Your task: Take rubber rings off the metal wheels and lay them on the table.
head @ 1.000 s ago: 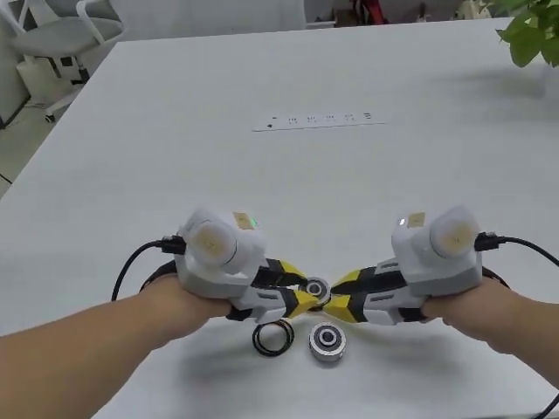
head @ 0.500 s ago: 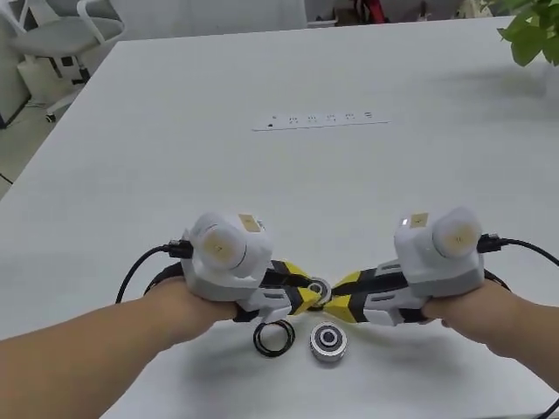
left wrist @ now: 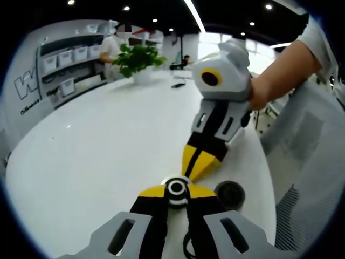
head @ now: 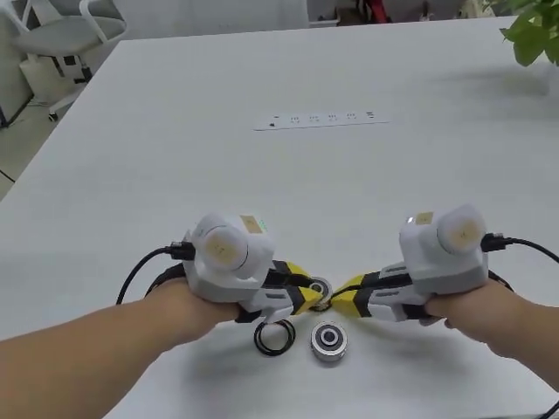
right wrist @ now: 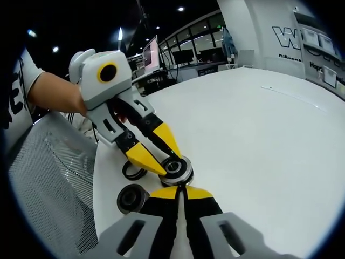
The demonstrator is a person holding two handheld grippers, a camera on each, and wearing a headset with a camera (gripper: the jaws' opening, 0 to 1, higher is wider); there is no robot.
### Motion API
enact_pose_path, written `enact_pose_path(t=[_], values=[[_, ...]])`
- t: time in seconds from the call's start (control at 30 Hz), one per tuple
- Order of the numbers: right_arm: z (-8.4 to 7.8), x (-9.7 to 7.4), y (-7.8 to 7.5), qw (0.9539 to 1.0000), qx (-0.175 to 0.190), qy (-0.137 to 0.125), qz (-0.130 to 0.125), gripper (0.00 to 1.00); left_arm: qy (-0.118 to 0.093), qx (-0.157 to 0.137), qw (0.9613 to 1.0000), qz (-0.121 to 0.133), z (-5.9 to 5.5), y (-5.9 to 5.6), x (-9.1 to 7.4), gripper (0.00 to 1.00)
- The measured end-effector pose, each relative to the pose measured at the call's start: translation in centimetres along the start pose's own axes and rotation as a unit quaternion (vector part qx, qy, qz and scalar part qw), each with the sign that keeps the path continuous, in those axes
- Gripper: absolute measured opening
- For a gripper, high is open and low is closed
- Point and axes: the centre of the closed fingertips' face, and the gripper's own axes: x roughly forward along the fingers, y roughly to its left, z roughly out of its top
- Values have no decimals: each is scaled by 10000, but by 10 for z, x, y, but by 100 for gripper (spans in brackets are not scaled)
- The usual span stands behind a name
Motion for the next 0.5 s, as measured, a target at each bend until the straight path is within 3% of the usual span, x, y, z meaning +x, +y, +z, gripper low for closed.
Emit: enact_pose_path(t=[0.23, 0.37, 0.5], values=[[3, -2, -6, 9987, 494, -142, -45, 0, 0, 19, 10000, 50, 0, 0, 0, 12], [13, -8, -11, 9936, 1008, -506, -79, 0, -8, 24, 10000, 69, 1, -1, 0, 12], [16, -10, -11, 9922, 1081, -612, -87, 0, -11, 29, 10000, 79, 2, -1, 1, 12]])
